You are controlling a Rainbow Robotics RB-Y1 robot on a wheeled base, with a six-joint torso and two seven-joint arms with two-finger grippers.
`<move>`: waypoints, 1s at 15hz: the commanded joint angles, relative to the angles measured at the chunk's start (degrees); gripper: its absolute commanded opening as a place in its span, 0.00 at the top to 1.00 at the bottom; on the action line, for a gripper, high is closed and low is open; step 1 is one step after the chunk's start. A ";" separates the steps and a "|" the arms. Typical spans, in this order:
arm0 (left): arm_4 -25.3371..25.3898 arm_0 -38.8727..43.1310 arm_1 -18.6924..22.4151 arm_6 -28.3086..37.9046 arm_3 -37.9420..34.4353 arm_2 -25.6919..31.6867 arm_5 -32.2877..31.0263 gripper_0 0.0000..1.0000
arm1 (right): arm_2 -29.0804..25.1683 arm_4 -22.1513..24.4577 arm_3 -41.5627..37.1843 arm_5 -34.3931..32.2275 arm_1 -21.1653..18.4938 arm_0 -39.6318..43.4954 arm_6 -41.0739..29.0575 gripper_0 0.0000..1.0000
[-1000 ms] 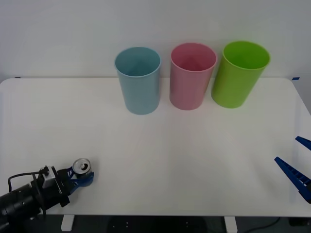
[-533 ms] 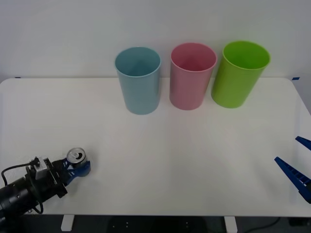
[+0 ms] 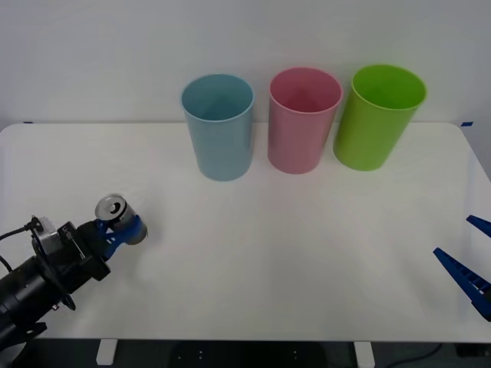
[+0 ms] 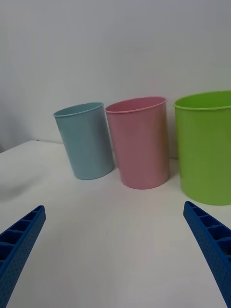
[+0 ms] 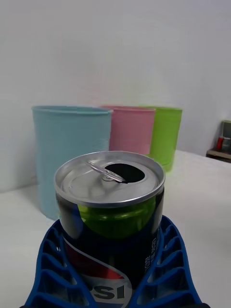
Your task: Grasp the object on the table and drop it into the matching bin: aluminum can to the light blue bin, PET bottle to the pink bin.
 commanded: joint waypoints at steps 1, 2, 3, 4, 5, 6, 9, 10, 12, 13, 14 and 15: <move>0.05 0.09 -0.57 3.61 -4.75 0.62 3.61 1.00 | 0.00 0.00 0.00 0.00 0.00 0.00 0.00 0.00; 0.49 0.09 -0.57 4.31 -6.59 0.53 5.54 1.00 | 0.00 0.00 0.00 0.00 0.00 0.00 0.00 0.00; 0.85 0.00 -0.57 4.84 -7.82 0.53 6.95 1.00 | 0.00 0.00 0.00 0.00 0.00 0.00 0.00 0.00; 0.85 0.00 -0.57 5.54 -9.41 0.27 8.71 1.00 | 0.00 0.00 0.00 0.00 0.00 0.00 0.00 0.00; 0.85 0.00 -0.48 6.25 -10.72 0.01 10.38 1.00 | 0.00 0.00 0.00 0.00 0.00 0.00 0.00 0.00; 0.85 0.09 -0.57 8.71 -12.75 -0.35 12.31 1.00 | 0.00 0.00 0.00 0.00 0.00 0.00 0.00 0.00; -0.12 -0.26 -0.48 14.86 -18.46 -1.22 17.67 1.00 | 0.00 0.00 0.00 0.00 0.00 0.00 0.00 0.00; -1.61 -1.05 -0.57 17.41 -20.13 -1.22 19.43 1.00 | 0.00 0.00 0.00 0.00 0.00 0.00 0.00 0.00; -2.49 -3.51 -0.57 19.69 -20.30 -1.05 20.13 1.00 | 0.00 0.00 0.00 0.00 0.00 0.00 0.00 0.00; -4.08 -5.01 -0.57 20.22 -20.13 -0.96 21.01 1.00 | 0.00 0.00 0.00 0.00 0.00 0.00 0.00 0.00; -4.78 -6.32 -0.57 20.75 -20.13 -0.96 21.63 1.00 | 0.00 0.00 0.00 0.00 0.00 0.00 0.00 0.00; -5.31 -7.55 -0.75 21.45 -20.13 -0.96 22.07 1.00 | 0.00 0.00 0.00 0.00 0.00 0.00 0.00 0.00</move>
